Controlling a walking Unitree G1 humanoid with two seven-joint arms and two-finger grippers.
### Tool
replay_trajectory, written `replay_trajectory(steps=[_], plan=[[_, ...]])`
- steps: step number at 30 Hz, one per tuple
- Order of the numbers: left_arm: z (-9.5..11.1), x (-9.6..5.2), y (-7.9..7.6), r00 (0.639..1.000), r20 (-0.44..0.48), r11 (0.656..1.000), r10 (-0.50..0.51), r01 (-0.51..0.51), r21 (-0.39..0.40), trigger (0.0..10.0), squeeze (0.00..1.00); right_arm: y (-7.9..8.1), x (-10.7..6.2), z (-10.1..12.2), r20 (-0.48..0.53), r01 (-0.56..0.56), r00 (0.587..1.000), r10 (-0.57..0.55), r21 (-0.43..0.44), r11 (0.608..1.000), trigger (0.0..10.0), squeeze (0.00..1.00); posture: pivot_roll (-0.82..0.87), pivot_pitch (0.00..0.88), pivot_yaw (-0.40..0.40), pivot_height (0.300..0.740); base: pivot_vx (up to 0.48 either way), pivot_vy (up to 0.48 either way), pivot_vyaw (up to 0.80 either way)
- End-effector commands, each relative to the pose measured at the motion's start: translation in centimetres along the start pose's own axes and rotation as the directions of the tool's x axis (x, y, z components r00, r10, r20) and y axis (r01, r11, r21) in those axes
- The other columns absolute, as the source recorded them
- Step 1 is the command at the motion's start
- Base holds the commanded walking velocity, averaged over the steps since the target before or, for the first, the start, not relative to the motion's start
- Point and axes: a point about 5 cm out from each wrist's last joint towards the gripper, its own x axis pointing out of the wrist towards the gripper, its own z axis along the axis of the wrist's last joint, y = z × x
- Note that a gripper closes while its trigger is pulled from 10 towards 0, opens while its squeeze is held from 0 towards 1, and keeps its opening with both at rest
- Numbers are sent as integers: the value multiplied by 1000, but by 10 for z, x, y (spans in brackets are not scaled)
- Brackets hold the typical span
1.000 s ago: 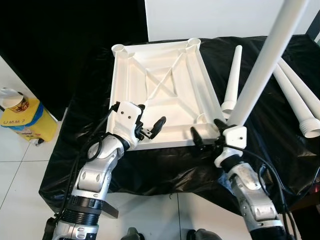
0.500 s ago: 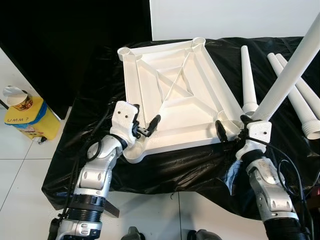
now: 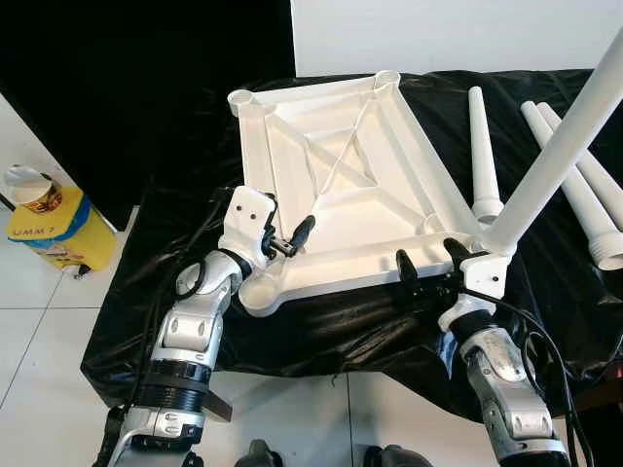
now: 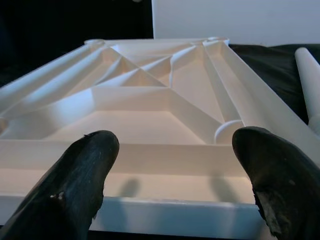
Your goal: Building children table
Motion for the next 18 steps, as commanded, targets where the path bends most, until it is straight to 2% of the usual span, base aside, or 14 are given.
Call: replay_trajectory(steps=[1, 3, 5, 8, 10, 12, 18], plan=[[2, 9, 1, 997, -1, 997, 77, -77, 4, 10000, 0, 6, -11, -4, -28, -8, 1000, 9, 9, 1000, 10000, 0, -9, 102, 32, 740, 0, 0, 0], [2, 18, -8, 1000, -10, 1000, 2, -2, 17, 10000, 0, 6, -20, -4, -39, 9, 999, -9, 5, 1000, 10000, 0, -21, 104, 40, 740, 0, 0, 0], [2, 18, -8, 1000, -10, 1000, 2, -2, 17, 10000, 0, 6, -20, -4, -39, 9, 999, -9, 5, 1000, 10000, 0, -21, 104, 40, 740, 0, 0, 0], [-2, 30, -26, 992, -40, 992, -119, 120, 25, 10000, 0, 0, -30, -2, -40, 87, 995, -88, -21, 996, 10000, 0, -40, 109, 54, 740, 0, 0, 0], [-2, 30, -26, 992, -40, 992, -119, 120, 25, 10000, 0, 0, -30, -2, -40, 87, 995, -88, -21, 996, 10000, 0, -40, 109, 54, 740, 0, 0, 0], [-7, 37, -36, 979, -74, 981, -191, 193, 26, 10000, 0, -4, -35, -2, -45, 153, 987, -155, -32, 988, 10000, 0, -57, 116, 68, 740, 0, 0, 0], [-14, 43, -46, 963, -128, 969, -239, 245, 34, 10000, 0, -5, -38, -2, -52, 209, 976, -211, -35, 977, 10000, 0, -69, 122, 77, 740, 0, 0, 0]])
